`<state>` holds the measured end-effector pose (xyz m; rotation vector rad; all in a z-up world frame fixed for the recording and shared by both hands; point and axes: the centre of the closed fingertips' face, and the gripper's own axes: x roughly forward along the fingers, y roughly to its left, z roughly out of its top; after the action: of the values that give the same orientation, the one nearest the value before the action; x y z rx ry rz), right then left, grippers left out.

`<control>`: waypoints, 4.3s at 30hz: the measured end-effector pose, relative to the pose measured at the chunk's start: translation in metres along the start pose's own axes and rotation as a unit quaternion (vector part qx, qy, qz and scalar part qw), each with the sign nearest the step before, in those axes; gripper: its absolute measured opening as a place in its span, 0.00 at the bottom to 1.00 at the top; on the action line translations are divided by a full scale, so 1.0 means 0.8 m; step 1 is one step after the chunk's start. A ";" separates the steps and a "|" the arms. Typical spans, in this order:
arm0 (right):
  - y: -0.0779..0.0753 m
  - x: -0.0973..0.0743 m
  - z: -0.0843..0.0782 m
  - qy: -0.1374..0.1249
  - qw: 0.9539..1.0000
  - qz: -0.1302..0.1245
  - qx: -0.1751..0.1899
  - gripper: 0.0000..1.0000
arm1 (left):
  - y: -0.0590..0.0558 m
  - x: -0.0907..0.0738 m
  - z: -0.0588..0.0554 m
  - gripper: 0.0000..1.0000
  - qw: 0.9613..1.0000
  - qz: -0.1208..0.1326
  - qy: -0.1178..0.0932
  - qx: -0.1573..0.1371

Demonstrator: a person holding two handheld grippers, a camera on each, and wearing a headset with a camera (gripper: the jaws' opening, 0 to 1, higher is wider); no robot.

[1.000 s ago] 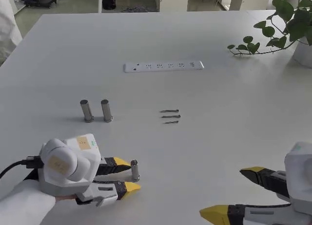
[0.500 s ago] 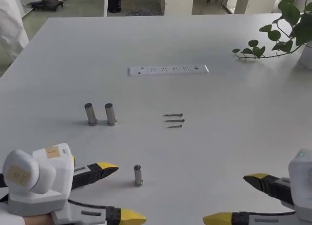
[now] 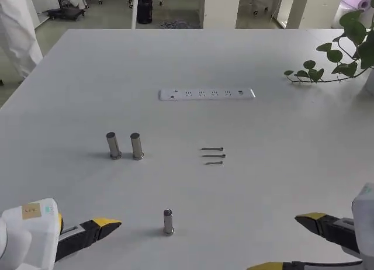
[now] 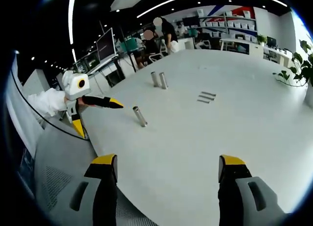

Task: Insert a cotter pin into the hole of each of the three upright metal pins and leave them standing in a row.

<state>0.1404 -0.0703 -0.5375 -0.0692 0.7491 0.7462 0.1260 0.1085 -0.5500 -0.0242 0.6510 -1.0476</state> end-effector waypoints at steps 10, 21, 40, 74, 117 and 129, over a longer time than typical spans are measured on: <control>0.006 0.010 0.017 0.059 0.991 0.043 -0.115 0.78 | 0.000 -0.011 -0.010 0.99 1.000 0.014 0.002 -0.003; -0.013 0.040 0.048 0.124 0.960 0.090 -0.235 0.76 | 0.003 -0.033 -0.005 0.99 0.999 0.039 -0.018 -0.003; -0.066 0.125 0.059 0.200 0.923 0.123 -0.305 0.57 | 0.000 -0.033 -0.023 0.96 0.998 0.044 -0.014 -0.044; -0.116 0.193 0.106 0.175 0.938 0.083 -0.287 0.21 | 0.012 -0.038 -0.037 0.94 0.995 0.056 -0.008 -0.078; -0.114 0.210 0.095 0.206 0.912 0.107 -0.337 0.02 | 0.025 -0.049 -0.040 0.98 0.992 0.083 -0.012 -0.097; -0.119 0.214 0.095 0.215 0.903 0.091 -0.360 0.00 | 0.023 -0.052 -0.037 0.97 0.992 0.084 -0.022 -0.096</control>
<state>0.3303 -0.0167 -0.6094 -0.8705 0.8666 1.1799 0.1117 0.1602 -0.5600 -0.1578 0.6989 -0.8178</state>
